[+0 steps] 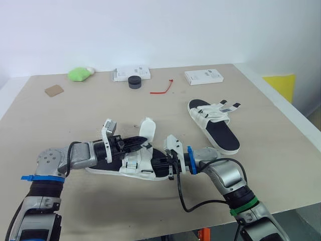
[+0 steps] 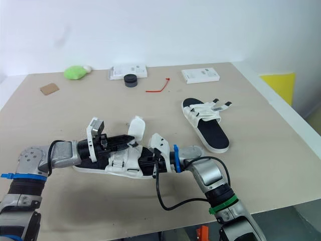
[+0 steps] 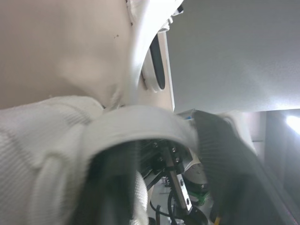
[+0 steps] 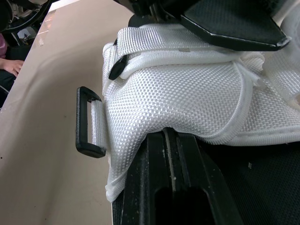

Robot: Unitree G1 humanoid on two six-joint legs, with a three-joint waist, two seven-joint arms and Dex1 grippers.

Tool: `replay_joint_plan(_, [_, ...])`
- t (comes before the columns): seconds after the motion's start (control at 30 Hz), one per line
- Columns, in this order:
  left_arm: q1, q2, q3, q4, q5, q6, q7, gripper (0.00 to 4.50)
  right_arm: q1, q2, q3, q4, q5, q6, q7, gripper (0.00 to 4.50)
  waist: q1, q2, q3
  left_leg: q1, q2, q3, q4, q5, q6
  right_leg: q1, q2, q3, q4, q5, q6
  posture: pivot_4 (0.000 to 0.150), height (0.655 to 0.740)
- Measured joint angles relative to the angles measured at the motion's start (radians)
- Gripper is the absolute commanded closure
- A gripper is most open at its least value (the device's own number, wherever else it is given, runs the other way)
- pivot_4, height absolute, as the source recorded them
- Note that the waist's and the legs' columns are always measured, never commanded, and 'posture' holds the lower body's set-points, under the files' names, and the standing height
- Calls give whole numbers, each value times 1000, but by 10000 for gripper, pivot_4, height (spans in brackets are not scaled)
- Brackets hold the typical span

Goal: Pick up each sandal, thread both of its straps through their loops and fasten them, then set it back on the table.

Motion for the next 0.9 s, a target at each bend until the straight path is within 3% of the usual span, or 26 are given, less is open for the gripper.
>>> replay_joint_plan(0.07, [-3,-6,8,3,1,-8,4,9664,0,0,0,0,0,0,-4,45000,0,0,0,0,0,0,0,1,-4,0,0,0,0,0,0,1500,7400])
replay_joint_plan(0.2, [-18,-8,52,50,55,-74,35,4515,1,0,0,-1,0,0,1,45000,-1,0,0,0,0,0,-1,1,-8,-1,0,1,0,0,0,1500,7400])
replay_joint_plan(0.63, [-63,-54,115,117,190,-86,-1,4515,5,3,0,-10,2,0,9,45000,-5,-3,0,-1,0,1,-2,-1,-14,-2,1,3,-1,-2,0,1500,7400])
replay_joint_plan(0.9, [-255,-79,121,227,324,-42,-38,4515,6,7,0,-13,2,0,10,45000,-12,-5,1,-2,0,0,-2,-1,-15,-3,2,3,-2,-2,0,1500,7400])
